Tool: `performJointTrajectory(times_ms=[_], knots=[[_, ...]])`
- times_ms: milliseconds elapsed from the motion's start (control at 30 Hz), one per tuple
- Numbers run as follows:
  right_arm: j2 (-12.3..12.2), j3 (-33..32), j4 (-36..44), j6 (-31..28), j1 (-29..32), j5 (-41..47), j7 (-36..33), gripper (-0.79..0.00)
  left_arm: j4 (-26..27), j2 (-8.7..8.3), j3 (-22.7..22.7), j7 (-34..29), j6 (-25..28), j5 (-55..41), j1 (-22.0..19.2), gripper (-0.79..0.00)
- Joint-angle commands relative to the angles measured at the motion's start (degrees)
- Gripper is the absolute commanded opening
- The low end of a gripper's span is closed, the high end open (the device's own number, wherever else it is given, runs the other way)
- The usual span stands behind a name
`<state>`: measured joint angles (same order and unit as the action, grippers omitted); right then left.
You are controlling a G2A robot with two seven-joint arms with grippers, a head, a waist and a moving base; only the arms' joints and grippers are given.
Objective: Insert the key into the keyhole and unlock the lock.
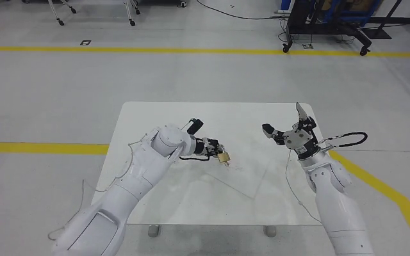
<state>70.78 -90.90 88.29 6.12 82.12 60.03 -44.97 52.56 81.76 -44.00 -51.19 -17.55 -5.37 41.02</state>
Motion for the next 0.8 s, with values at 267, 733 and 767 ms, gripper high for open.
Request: performJointTrajectory(times_ms=[267,733,767], knots=[[0.0,0.0,0.0,0.0,0.0,0.0,0.0,0.0,-3.2,1.05,-1.1,-1.9,-0.8,-6.7,-0.4,-0.61],[0.0,0.0,0.0,0.0,0.0,0.0,0.0,0.0,-0.6,0.1,-10.1,-3.8,8.8,-20.4,2.1,0.0],[0.0,0.0,0.0,0.0,0.0,0.0,0.0,0.0,0.1,-0.13,-10.9,-3.6,10.6,-20.6,2.4,0.0]])
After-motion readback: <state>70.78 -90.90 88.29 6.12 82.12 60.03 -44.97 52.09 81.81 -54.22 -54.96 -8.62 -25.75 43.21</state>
